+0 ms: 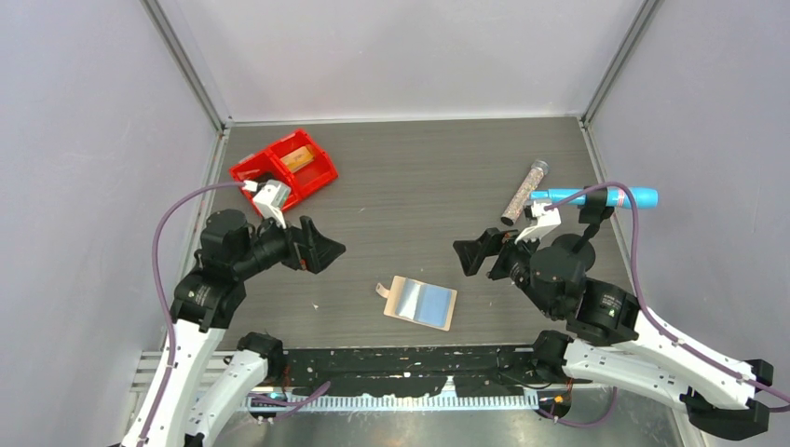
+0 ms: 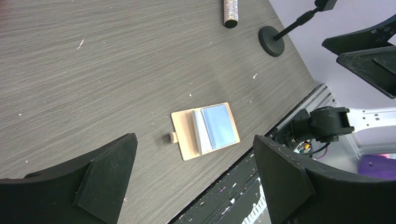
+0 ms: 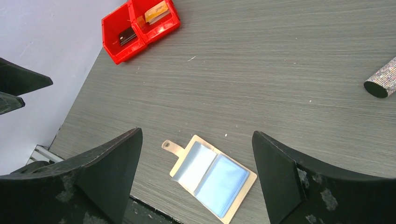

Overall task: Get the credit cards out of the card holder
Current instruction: Reset both arms

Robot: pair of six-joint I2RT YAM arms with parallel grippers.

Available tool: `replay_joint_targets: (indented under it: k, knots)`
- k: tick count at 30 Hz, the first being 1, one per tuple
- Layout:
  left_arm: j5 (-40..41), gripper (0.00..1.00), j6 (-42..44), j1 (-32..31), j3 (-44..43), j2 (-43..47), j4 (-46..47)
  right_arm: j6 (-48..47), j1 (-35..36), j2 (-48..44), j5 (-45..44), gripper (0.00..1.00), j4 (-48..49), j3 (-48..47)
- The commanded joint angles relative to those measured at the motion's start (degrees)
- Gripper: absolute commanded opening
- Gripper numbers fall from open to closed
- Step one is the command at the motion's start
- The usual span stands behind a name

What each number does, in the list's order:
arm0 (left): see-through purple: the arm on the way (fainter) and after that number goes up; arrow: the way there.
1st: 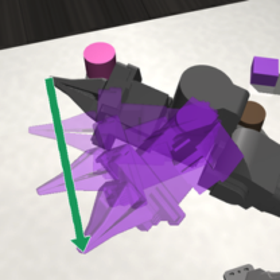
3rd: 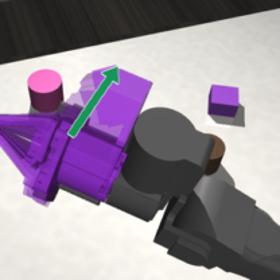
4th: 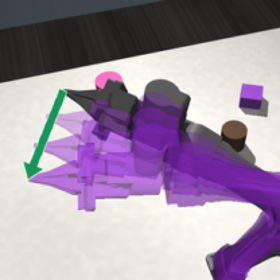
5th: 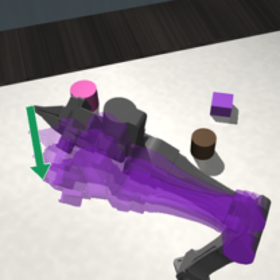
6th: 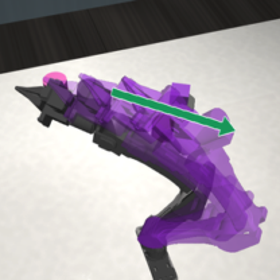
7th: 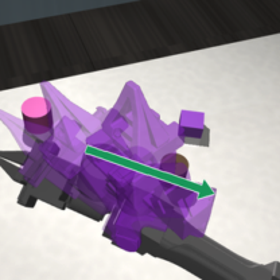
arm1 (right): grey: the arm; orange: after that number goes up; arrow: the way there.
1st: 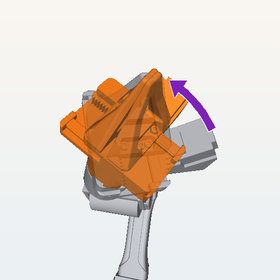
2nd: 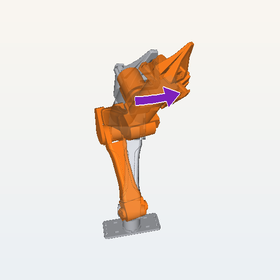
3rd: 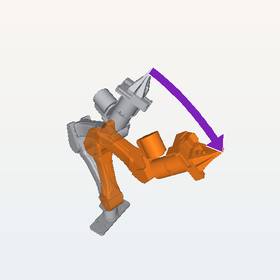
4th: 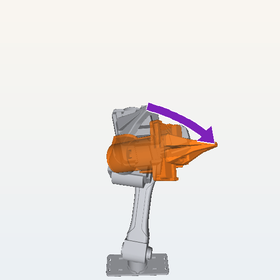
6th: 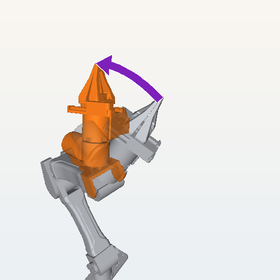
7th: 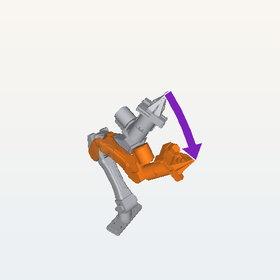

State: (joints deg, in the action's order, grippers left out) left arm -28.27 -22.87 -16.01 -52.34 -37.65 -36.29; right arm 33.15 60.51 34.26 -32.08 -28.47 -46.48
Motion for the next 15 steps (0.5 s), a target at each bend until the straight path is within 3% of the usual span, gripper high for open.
replay_joint_targets:
  k: [1, 15]
  knots:
    - [1.9, 0.99, 2.5, -0.2, 1.3, 1.3, 1.1, 2.0, -0.1, -0.1, -1.4, 0.96, 1.8, 0.7]
    - [1.7, 0.99, 2.6, -0.2, 2.2, 2.1, 1.7, 2.9, -0.1, 0.7, -1.7, 0.96, 1.1, 0.7]
